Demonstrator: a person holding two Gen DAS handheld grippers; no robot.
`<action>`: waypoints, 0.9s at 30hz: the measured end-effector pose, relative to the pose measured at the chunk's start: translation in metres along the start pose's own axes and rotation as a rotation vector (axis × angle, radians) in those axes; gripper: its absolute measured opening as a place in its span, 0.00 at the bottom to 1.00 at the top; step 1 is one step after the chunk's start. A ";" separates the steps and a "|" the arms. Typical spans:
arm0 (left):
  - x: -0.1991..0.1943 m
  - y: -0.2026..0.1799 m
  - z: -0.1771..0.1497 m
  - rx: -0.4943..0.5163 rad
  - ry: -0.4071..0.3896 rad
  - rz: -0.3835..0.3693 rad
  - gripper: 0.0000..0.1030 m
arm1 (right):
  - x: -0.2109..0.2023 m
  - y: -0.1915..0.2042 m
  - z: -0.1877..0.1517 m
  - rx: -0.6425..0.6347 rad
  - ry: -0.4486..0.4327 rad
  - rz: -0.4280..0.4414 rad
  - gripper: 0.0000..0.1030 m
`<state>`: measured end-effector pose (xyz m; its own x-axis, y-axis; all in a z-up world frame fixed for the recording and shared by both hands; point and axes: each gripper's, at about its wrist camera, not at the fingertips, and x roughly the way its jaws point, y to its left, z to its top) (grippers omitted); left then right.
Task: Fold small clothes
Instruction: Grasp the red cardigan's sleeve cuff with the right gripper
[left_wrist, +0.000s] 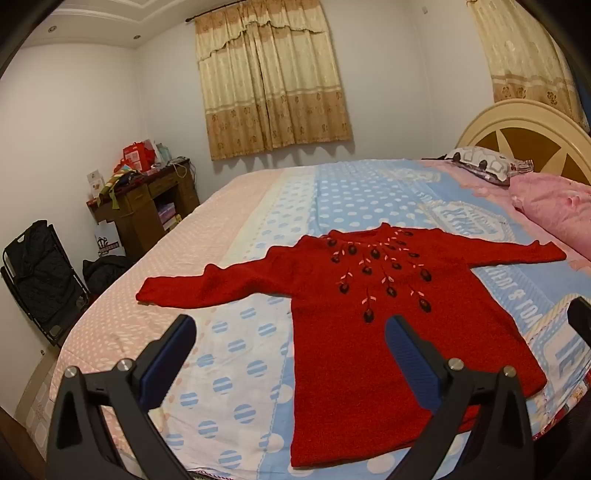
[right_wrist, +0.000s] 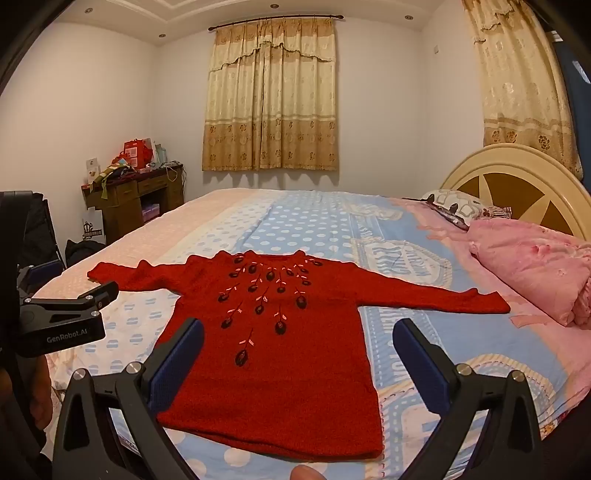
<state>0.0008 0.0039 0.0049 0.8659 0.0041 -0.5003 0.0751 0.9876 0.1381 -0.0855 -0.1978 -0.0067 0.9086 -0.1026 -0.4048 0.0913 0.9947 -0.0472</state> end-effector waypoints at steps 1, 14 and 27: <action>0.000 0.001 0.000 0.000 0.000 0.000 1.00 | 0.000 0.000 0.000 0.002 -0.003 0.002 0.99; 0.062 0.006 0.002 0.029 0.021 0.011 1.00 | 0.054 -0.064 -0.005 0.074 0.049 0.019 0.99; 0.198 -0.003 0.006 0.031 0.168 0.021 1.00 | 0.160 -0.315 -0.004 0.483 0.224 -0.249 0.96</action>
<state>0.1748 0.0011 -0.0887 0.7730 0.0537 -0.6322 0.0751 0.9817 0.1752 0.0296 -0.5278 -0.0598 0.7322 -0.2802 -0.6208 0.5145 0.8247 0.2347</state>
